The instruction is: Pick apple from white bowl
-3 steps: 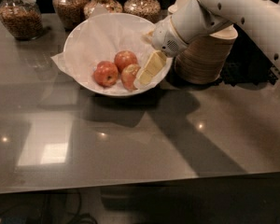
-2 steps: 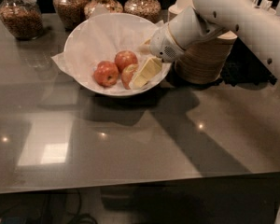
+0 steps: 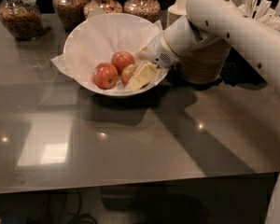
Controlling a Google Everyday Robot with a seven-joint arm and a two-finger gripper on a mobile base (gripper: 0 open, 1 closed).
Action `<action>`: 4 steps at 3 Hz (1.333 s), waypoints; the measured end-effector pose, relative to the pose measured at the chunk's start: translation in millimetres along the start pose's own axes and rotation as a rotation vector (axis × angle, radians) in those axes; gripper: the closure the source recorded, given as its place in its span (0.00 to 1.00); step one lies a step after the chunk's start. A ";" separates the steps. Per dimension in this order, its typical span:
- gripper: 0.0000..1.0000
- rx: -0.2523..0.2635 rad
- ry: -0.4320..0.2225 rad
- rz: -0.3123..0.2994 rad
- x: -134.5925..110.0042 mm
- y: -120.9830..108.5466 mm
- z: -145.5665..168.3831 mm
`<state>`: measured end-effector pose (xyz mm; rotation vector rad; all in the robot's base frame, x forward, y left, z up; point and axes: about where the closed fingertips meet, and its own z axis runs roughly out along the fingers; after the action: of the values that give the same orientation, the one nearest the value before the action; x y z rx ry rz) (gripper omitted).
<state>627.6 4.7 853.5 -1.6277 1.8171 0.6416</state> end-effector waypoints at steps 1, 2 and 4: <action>0.26 0.000 0.006 0.015 4.3 0.5 3.7; 0.45 0.000 0.006 0.015 4.3 0.5 3.8; 0.91 0.000 0.006 0.015 4.3 0.5 3.8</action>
Offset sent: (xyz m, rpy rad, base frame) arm -0.0003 -0.0003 -0.0048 -0.0035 0.0095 -0.0089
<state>627.3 4.4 847.8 -1.6194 1.8349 0.6444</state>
